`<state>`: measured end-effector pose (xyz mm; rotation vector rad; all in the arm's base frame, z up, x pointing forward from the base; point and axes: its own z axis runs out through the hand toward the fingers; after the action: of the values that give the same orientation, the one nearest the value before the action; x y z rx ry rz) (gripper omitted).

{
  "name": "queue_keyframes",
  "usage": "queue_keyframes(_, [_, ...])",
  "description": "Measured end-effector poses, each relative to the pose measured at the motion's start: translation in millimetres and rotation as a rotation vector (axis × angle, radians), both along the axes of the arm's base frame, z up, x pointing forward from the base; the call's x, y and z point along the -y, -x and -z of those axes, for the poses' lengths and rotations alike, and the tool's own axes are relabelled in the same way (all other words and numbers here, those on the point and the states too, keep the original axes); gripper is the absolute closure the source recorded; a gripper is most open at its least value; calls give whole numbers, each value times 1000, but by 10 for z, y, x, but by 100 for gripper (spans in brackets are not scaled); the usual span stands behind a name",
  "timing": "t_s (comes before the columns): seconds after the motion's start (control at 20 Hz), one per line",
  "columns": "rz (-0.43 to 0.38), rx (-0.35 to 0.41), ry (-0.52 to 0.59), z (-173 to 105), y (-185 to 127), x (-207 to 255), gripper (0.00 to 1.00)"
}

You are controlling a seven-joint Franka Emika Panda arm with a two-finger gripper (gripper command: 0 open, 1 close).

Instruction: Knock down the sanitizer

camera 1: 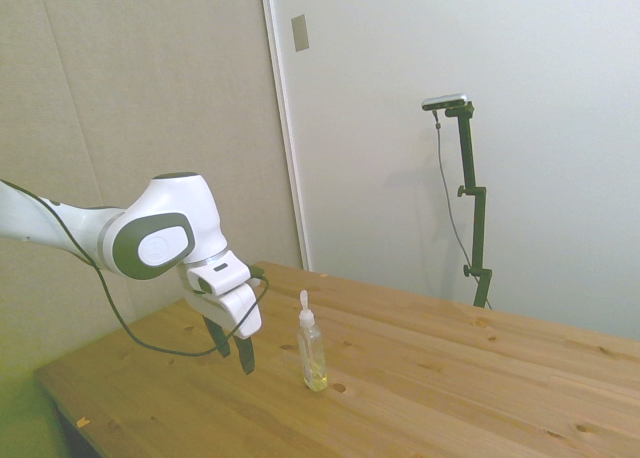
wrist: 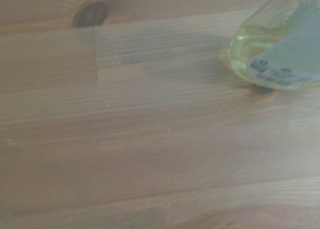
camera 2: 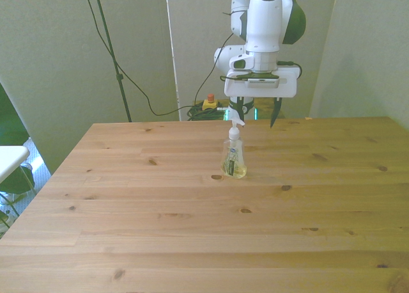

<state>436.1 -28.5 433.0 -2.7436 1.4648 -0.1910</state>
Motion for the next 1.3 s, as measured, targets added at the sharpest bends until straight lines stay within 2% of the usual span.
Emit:
queue_keyframes(0.45, [91, -10, -4, 13, -389, 281, 100])
queue_keyframes(0.9, [131, -35, -6, 149, -628, 411, 100])
queue_keyframes(1.3, [166, -42, -2, 129, -850, 591, 100])
